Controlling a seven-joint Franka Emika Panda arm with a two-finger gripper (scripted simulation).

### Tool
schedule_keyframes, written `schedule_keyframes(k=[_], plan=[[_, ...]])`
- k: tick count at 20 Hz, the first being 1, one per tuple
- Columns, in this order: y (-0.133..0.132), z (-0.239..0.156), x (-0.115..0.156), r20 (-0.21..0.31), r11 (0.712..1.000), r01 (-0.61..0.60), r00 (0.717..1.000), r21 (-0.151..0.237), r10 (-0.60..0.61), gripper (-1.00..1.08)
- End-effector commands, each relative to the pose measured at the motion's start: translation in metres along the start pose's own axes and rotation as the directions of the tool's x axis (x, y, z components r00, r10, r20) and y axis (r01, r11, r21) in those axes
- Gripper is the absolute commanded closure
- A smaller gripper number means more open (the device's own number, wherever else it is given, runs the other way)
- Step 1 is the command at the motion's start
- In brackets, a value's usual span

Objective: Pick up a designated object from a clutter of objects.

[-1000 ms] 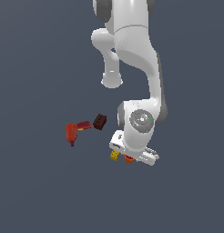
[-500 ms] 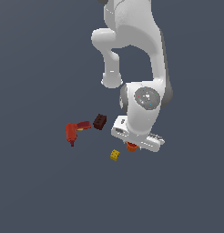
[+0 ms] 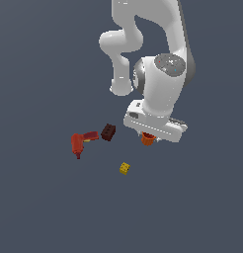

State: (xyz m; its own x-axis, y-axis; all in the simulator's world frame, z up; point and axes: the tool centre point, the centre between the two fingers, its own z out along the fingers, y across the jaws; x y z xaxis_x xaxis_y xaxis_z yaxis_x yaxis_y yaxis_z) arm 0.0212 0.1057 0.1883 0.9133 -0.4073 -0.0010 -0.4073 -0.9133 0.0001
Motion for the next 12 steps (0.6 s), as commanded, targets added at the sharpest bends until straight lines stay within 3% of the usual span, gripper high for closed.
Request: schedule_keyframes(k=[1,12], plan=[[0.002,-0.021,-0.013,-0.001,1.0,0.0,1.0,0.0,0.0,1.08],[0.012,-0.119,-0.072,-0.002,1.0,0.0,1.0,-0.001,0.0,1.08]])
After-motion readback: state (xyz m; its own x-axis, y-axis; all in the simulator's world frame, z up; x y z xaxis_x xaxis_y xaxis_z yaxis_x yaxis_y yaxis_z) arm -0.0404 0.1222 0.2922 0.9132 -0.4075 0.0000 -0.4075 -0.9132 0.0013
